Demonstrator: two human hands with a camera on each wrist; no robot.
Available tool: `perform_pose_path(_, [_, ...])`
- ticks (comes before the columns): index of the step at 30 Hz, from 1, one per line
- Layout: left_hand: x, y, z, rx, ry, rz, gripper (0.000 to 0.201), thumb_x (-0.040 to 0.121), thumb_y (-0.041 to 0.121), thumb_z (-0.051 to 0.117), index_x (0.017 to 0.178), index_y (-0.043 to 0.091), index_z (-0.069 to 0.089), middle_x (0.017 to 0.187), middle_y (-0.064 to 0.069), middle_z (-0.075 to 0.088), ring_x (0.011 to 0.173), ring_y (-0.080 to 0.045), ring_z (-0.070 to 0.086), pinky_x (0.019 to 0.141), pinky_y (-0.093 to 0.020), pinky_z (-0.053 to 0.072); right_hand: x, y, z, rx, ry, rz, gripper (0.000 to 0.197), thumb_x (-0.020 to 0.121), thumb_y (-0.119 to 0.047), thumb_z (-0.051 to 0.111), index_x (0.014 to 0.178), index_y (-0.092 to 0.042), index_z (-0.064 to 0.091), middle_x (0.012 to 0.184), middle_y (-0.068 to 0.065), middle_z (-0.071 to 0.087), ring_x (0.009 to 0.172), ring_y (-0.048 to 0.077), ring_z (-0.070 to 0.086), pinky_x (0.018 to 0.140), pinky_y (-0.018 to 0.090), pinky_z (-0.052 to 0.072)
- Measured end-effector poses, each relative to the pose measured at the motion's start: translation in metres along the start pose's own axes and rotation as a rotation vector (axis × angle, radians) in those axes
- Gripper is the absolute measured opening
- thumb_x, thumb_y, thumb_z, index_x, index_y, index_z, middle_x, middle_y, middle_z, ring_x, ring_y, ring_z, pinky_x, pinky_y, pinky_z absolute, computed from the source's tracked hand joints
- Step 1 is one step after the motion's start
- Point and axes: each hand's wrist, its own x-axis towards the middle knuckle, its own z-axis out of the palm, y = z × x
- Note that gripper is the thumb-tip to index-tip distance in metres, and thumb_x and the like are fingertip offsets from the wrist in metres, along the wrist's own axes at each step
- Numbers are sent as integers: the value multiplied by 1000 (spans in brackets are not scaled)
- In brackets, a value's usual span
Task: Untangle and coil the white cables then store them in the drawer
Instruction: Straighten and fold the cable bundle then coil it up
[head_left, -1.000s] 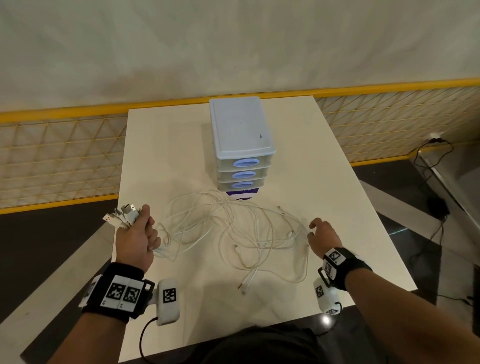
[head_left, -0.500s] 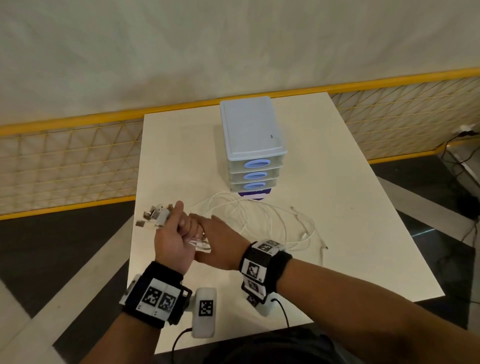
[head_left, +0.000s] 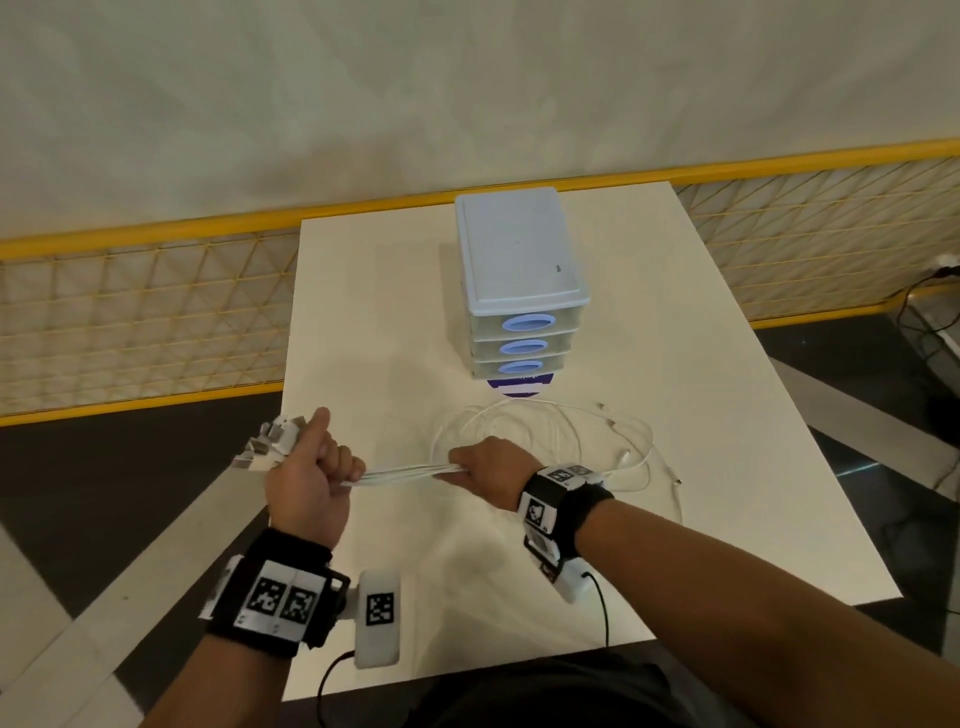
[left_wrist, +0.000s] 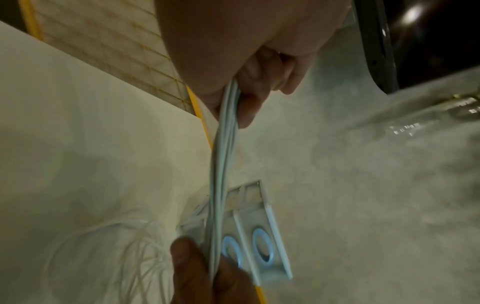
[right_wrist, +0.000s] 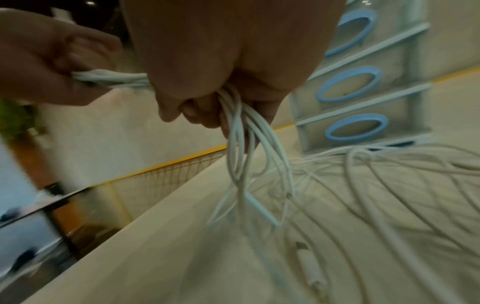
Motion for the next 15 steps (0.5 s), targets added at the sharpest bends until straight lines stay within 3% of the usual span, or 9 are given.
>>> perform_pose_path(5, [8, 6, -3, -41, 114, 24, 53, 89, 9, 51, 44, 22, 26, 38, 8, 18, 35, -10, 14, 42, -22, 16, -1, 22, -3, -39, 39, 30, 31, 93, -39, 49, 89, -10, 60, 92, 17, 66, 91, 36, 59, 70, 32, 35])
perform_pose_path(8, [14, 23, -9, -85, 172, 53, 51, 88, 11, 50, 45, 23, 26, 39, 8, 18, 38, -12, 12, 45, -25, 13, 2, 29, -9, -60, 61, 55, 33, 93, -40, 47, 90, -9, 60, 92, 17, 66, 89, 34, 60, 70, 33, 38])
perform_pose_path(12, [25, 48, -29, -130, 271, 127, 45, 84, 13, 52, 49, 22, 24, 42, 6, 17, 44, -14, 12, 45, -25, 17, 0, 49, -17, -156, 55, 116, 36, 94, -41, 44, 100, -10, 60, 97, 18, 65, 92, 36, 61, 74, 37, 44])
perform_pose_path(15, [37, 58, -51, -143, 332, 181, 43, 81, 17, 54, 51, 23, 24, 45, 5, 16, 47, -15, 11, 45, -23, 19, -4, 63, -17, -248, 62, 161, 38, 95, -44, 41, 104, -12, 60, 102, 17, 65, 95, 35, 60, 71, 33, 40])
